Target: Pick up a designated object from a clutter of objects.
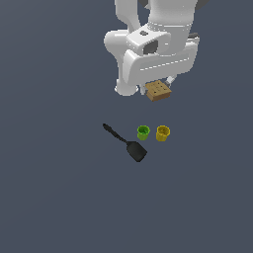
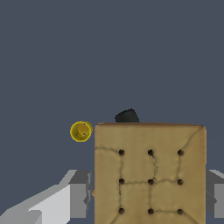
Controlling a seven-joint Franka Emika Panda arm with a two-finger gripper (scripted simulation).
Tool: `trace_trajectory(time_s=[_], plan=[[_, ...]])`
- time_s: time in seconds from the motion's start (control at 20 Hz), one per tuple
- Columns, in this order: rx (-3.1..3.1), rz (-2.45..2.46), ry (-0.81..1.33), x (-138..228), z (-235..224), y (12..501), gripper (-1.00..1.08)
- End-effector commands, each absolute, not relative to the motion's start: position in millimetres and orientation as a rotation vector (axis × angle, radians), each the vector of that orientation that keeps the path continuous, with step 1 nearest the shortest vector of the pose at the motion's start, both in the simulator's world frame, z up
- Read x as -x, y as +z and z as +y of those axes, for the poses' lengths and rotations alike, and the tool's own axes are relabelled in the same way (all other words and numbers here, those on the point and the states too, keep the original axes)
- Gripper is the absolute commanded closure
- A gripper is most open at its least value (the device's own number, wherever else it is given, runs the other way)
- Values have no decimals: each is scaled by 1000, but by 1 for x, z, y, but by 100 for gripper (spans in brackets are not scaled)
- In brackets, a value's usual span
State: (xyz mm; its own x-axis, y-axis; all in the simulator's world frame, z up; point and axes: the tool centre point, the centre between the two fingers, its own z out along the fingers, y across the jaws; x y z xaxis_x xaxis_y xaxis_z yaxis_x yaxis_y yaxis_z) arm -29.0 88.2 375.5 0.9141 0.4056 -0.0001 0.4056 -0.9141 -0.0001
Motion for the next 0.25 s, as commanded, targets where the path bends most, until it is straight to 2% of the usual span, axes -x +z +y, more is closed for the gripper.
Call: trace_trajectory(time_s=[0.0,0.2], plan=[[3073,-651,0,27,88,379,108],[3073,-651,0,27,88,378,108]])
